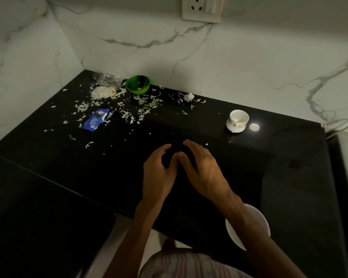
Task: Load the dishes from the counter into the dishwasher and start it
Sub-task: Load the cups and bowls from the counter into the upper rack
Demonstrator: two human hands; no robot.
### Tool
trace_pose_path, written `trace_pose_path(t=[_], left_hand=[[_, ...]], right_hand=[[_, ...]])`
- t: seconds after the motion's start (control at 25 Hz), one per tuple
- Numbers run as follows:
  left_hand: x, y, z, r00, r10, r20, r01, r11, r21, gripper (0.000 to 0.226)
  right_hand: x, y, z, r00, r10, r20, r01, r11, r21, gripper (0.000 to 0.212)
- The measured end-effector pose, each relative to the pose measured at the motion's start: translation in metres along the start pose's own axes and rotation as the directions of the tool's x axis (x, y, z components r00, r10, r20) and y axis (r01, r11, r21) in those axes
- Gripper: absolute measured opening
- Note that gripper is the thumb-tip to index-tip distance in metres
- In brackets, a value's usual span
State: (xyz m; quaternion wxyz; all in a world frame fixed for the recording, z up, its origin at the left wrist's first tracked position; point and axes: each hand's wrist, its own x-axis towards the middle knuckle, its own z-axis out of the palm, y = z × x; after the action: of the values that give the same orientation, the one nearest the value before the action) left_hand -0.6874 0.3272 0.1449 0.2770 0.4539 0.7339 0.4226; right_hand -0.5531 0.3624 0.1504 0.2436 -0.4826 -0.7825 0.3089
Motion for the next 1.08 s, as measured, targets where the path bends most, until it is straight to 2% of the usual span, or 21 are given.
trace_pose_path(t=[0.12,0.36,0.44,0.56,0.68,0.88,1.08], left_hand=[[0.052,-0.017,-0.013,0.999,-0.041,0.021,0.040,0.998,0.045,0.043],[0.158,-0.033,-0.012,0.996,-0.019,0.083,0.008,0.992,0.128,0.039],[0.198,-0.034,-0.012,0.996,0.008,0.087,-0.026,0.978,0.206,0.036],[0.261,-0.045,-0.014,0.997,0.038,0.061,-0.053,0.963,0.266,0.045],[0.315,-0.055,-0.016,0.997,0.066,0.031,-0.073,0.920,0.384,0.052],[0.370,-0.067,-0.003,0.990,0.138,0.030,-0.133,0.840,0.526,0.041],[0.391,-0.086,0.001,0.985,0.170,-0.041,-0.131,0.871,0.473,0.029]], right_hand=[[0.046,-0.006,0.017,1.000,0.011,0.028,-0.010,1.000,-0.008,0.057],[0.152,-0.009,0.048,0.991,0.052,0.121,-0.053,0.999,-0.001,0.045],[0.190,-0.010,0.054,0.985,0.052,0.166,-0.050,0.999,-0.013,0.038],[0.229,-0.006,0.059,0.988,0.038,0.153,-0.036,0.999,-0.011,0.034],[0.246,0.003,0.064,0.992,0.037,0.124,-0.037,0.999,-0.001,0.033],[0.256,0.014,0.062,0.988,0.049,0.148,-0.057,0.997,0.053,0.038],[0.256,0.025,0.057,0.984,0.101,0.146,-0.106,0.994,0.029,0.043]])
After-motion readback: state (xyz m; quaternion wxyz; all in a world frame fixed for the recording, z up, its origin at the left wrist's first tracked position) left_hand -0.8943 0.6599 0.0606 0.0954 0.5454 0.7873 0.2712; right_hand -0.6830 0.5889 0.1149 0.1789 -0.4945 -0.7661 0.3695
